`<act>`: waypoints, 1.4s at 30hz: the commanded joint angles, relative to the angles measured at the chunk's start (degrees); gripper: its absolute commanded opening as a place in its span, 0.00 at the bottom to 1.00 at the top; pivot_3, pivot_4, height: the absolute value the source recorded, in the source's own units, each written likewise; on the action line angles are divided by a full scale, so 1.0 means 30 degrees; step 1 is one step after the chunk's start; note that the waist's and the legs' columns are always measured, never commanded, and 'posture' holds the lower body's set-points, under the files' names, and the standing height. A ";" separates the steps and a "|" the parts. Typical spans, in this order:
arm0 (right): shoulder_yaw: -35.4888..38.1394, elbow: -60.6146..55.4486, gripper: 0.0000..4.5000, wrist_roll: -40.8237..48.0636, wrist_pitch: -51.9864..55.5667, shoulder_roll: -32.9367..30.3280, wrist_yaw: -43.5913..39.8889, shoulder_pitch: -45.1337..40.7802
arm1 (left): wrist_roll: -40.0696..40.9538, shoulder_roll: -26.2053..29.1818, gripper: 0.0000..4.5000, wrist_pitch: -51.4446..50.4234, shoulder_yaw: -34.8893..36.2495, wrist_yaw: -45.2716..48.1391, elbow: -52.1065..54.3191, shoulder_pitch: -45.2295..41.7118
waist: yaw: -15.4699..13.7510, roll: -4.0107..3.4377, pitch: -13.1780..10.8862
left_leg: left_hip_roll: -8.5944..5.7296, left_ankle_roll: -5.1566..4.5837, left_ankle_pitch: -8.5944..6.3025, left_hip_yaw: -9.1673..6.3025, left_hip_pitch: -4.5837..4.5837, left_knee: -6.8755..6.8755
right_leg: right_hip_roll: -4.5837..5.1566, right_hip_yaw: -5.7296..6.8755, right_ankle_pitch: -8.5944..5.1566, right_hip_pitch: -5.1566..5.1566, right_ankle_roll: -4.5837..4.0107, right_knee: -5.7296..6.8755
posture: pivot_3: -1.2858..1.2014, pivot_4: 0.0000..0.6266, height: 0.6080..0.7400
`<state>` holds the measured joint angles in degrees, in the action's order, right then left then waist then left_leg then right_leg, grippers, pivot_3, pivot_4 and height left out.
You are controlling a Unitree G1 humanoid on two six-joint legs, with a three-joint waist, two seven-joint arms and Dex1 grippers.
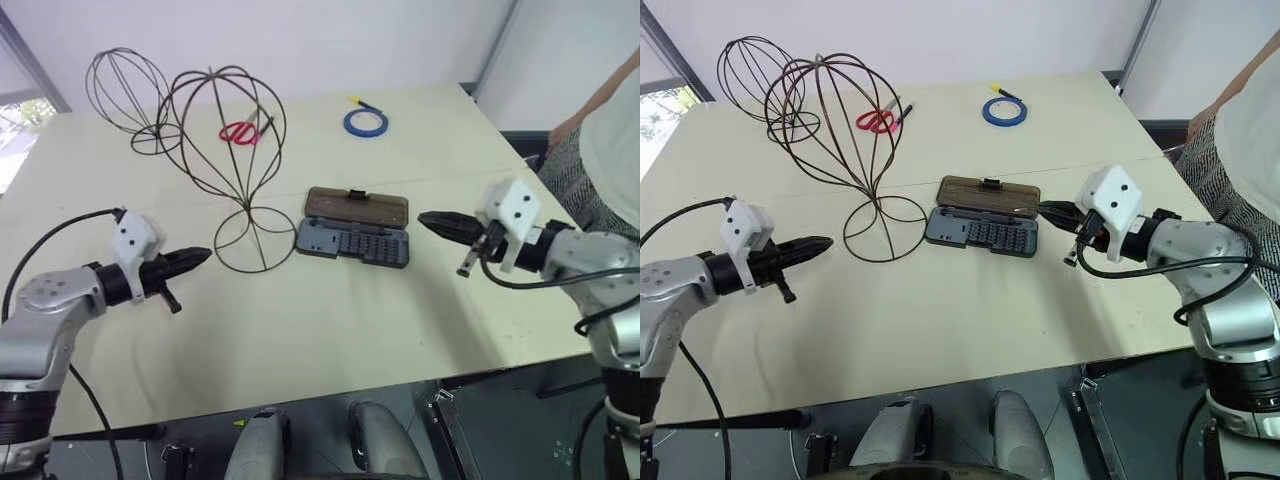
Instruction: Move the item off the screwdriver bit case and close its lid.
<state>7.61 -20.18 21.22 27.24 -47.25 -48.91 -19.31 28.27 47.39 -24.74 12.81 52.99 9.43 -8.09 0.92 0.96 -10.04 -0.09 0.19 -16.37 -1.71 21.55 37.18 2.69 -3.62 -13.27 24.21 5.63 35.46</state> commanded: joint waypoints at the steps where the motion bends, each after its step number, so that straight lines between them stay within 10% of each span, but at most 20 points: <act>1: 0.0212 -0.0258 0.02 0.0315 -0.0049 0.0014 0.0002 -0.0681 | 0.0422 0.0289 0.00 -0.0301 0.0827 -0.0224 0.1020 -0.0327 | -0.0007 0.0001 -0.0006 | 0.0000 -0.0001 0.0000 0.0001 0.0000 0.0000 | 0.0002 0.0000 0.0000 0.0000 0.0000 0.0000 | 0.52 0.24 1.00; 32: -0.1307 0.0210 0.02 -0.0369 -0.0767 0.1310 0.0414 -0.1491 | 0.0205 -0.1003 0.00 -0.0991 0.0573 -0.2097 0.2355 -0.0322 | -0.0007 0.0029 -0.0058 | -0.0005 0.0000 0.0000 0.0000 0.0009 0.0002 | 0.0009 -0.0001 0.0005 0.0016 0.0004 0.0006 | 0.52 0.24 1.00; 35: -0.1356 0.0097 0.00 -0.0406 -0.0818 0.1388 0.0524 -0.1334 | 0.0501 -0.1013 0.17 -0.1227 0.0808 -0.2033 0.2331 -0.0505 | -0.0008 0.0030 -0.0058 | -0.0005 0.0000 0.0000 0.0001 0.0009 0.0002 | 0.0008 -0.0001 0.0006 0.0016 0.0004 0.0007 | 0.52 0.24 1.00; 42: -0.1430 0.0051 0.00 -0.0475 -0.0819 0.1520 0.0627 -0.1359 | 0.1016 -0.0813 0.93 -0.1692 0.1534 -0.2109 0.2659 -0.0403 | 0.0018 0.0029 -0.0058 | -0.0006 0.0000 0.0000 0.0000 0.0007 0.0000 | 0.0005 -0.0002 0.0009 0.0017 0.0010 0.0009 | 0.52 0.24 1.00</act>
<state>2.76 -18.76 19.69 25.84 -42.82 -47.35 -22.59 30.54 44.31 -29.89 14.90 47.10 15.84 -9.06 0.98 1.04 -10.21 -0.10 0.19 -16.37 -1.71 21.57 37.18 2.70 -3.63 -13.25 24.26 5.66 35.49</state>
